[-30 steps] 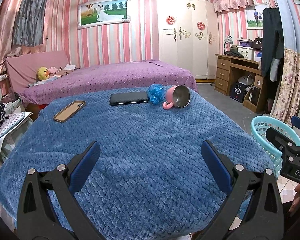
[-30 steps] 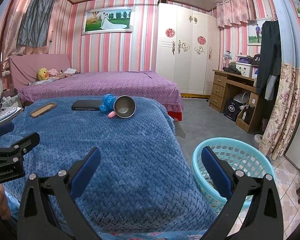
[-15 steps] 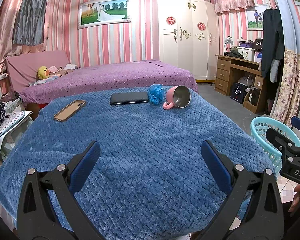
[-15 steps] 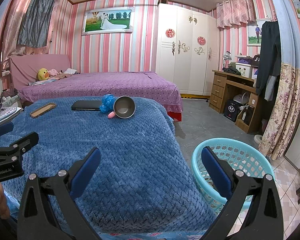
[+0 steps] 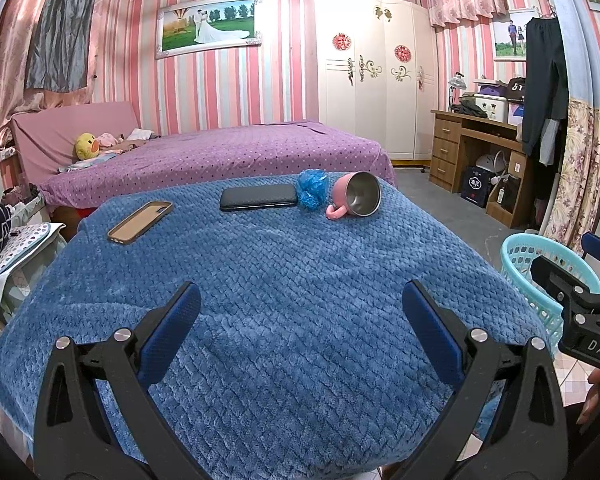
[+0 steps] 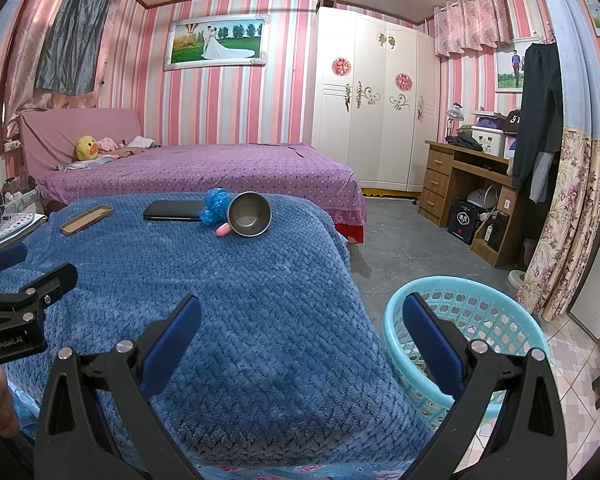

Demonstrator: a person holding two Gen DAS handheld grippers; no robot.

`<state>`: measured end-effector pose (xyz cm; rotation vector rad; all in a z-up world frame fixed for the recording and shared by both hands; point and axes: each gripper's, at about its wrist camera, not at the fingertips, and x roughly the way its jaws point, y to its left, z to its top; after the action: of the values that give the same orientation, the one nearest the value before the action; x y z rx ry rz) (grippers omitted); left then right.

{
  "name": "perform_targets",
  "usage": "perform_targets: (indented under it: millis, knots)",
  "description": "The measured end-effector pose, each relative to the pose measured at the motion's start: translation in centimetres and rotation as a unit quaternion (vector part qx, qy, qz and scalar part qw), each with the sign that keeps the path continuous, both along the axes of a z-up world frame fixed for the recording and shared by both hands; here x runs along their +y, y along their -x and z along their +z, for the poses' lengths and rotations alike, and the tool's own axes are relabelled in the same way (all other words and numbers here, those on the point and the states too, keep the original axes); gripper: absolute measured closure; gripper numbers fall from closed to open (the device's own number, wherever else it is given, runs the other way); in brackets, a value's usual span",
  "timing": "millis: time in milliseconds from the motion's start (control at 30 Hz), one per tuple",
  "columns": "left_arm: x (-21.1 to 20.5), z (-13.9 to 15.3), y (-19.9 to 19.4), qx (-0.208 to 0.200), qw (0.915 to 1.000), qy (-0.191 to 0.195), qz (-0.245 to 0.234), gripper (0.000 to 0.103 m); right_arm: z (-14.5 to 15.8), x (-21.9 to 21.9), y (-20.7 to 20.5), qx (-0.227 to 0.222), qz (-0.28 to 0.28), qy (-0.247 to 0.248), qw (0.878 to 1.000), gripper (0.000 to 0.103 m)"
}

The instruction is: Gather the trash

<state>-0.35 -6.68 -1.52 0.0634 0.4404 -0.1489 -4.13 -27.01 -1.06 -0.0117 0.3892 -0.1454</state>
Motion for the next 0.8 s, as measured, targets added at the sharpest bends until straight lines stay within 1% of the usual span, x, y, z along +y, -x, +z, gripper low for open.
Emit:
perform_targets:
  millis: [800]
  knots:
    - [0.17,0.13,0.12,0.0,1.0,0.001,-0.001,0.005,-0.05,0.06,-0.01,-0.001,0.0,0.001,1.0,0.005]
